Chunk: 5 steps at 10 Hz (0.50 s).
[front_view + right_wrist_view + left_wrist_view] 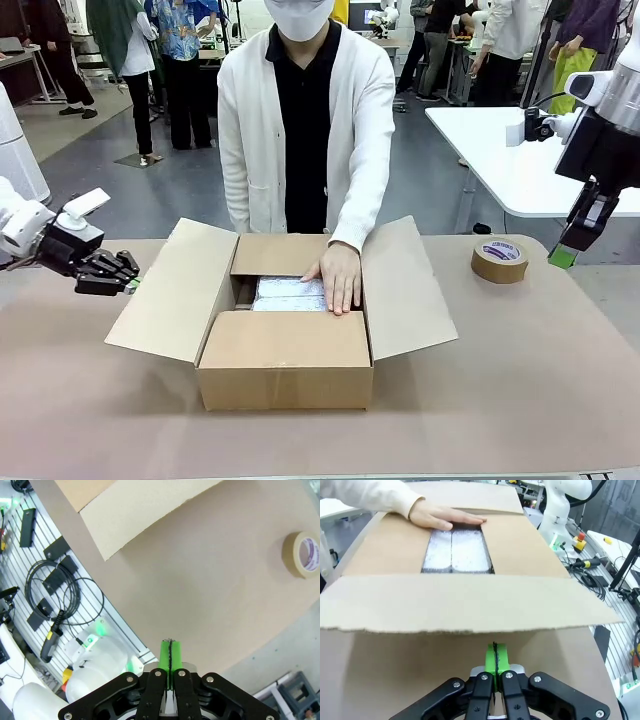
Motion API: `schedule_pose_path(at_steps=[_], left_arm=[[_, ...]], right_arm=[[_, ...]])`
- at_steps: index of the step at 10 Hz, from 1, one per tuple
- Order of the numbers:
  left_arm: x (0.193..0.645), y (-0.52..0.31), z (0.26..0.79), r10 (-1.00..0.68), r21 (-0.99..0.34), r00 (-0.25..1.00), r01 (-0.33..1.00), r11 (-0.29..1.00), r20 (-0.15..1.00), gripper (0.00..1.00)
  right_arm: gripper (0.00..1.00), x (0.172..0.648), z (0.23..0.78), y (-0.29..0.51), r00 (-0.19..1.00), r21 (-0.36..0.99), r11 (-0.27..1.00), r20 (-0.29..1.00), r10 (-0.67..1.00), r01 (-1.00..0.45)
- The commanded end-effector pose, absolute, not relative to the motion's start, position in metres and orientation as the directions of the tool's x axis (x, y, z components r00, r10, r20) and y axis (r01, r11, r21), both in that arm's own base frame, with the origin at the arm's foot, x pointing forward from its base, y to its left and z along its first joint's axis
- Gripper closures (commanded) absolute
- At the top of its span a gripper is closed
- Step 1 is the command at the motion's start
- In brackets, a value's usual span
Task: Wrap the clocks to prevent damage.
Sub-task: Push the right (or left) flap of the Package Box to close it.
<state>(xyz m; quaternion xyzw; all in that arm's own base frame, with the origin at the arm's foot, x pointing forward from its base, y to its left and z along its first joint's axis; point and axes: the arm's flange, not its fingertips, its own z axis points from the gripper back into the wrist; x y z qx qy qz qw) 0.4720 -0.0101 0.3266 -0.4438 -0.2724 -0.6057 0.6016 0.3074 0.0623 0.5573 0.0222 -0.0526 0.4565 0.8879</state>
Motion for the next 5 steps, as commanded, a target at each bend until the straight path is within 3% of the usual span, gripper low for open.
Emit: schedule_pose_path(at_steps=[1, 5], left_arm=[[0.476, -0.025, 0.331, -0.425, -0.185, 0.104, 0.971, -0.153, 0.899, 1.0], [0.477, -0.068, 0.358, -0.324, -0.138, 0.056, 0.962, -0.237, 0.944, 1.0]], right_arm=[[0.99, 0.307, 0.555, 0.062, 0.57, 0.006, 0.574, 0.122, 0.812, -0.819], [0.99, 0.307, 0.555, 0.062, 0.57, 0.006, 0.574, 0.122, 0.812, -0.819]])
